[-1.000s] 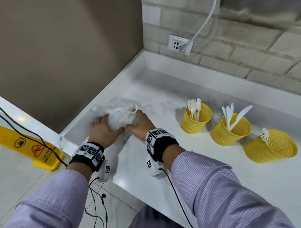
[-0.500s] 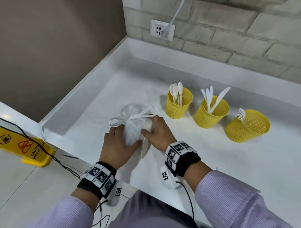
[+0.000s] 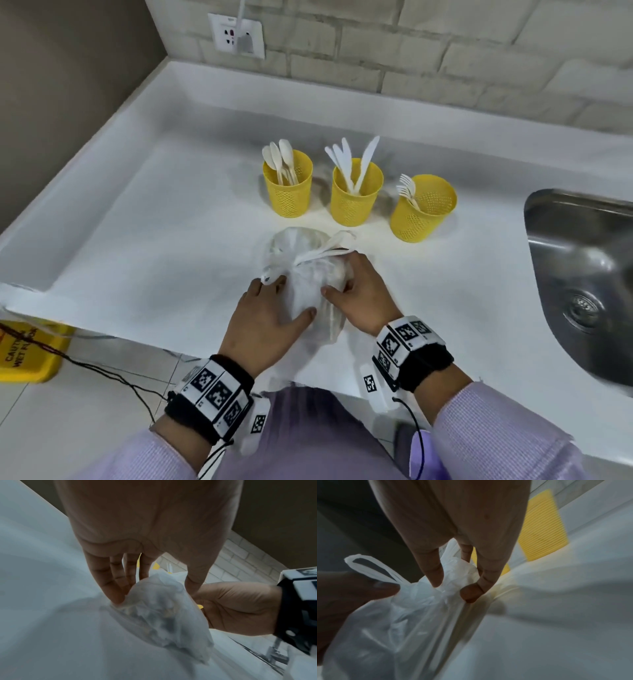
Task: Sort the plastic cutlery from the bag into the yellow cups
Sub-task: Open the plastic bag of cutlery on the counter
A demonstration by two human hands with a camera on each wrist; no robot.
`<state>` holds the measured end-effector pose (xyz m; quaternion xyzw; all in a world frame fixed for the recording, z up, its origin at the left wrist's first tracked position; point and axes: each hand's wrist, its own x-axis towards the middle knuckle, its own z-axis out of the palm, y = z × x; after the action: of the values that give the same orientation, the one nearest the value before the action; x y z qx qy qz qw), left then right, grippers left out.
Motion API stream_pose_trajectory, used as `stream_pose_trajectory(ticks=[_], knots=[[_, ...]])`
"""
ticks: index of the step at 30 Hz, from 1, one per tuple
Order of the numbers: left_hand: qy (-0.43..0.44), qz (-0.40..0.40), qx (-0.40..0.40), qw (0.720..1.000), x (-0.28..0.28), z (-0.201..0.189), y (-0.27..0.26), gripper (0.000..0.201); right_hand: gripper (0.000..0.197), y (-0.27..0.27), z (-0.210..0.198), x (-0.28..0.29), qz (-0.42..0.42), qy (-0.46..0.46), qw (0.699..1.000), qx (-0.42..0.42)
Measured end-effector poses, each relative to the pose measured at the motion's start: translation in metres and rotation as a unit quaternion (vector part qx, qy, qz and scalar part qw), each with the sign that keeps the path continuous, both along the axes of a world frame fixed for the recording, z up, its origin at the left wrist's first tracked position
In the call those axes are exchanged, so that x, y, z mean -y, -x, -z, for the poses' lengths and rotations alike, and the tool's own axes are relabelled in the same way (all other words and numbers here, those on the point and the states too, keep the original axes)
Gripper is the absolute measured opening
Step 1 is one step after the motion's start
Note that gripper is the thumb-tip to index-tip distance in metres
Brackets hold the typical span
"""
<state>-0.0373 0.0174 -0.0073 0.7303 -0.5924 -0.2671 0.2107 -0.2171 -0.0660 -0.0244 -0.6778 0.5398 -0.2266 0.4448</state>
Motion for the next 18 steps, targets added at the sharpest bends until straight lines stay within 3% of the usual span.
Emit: stream_pose_trajectory(ticks=[6, 9, 11, 14, 16, 18], knots=[[-0.026, 0.045, -0.062, 0.997, -0.012, 0.006, 0.025, 0.068, 0.061, 0.043, -0.001, -0.013, 0.037, -0.015, 0.999, 0.01], [-0.05, 0.044, -0.143, 0.987, -0.017, -0.002, 0.022, 0.042, 0.062, 0.056, -0.002, -0.017, 0.053, 0.009, 0.999, 0.008], [-0.023, 0.002, -0.185, 0.983, -0.014, -0.009, 0.011, 0.022, 0.061, 0.063, -0.004, -0.022, 0.114, 0.054, 0.992, 0.003], [0.055, -0.066, -0.166, 0.982, 0.004, -0.016, -0.005, 0.017, 0.051, 0.062, -0.012, -0.032, 0.205, 0.182, 0.962, 0.003], [0.112, -0.049, -0.129, 0.984, 0.021, -0.023, -0.005, 0.016, 0.039, 0.053, -0.017, -0.039, 0.175, 0.237, 0.956, -0.008], [0.143, 0.028, -0.085, 0.986, 0.04, -0.026, 0.0, 0.018, 0.027, 0.041, -0.014, -0.042, 0.113, 0.231, 0.965, -0.042]])
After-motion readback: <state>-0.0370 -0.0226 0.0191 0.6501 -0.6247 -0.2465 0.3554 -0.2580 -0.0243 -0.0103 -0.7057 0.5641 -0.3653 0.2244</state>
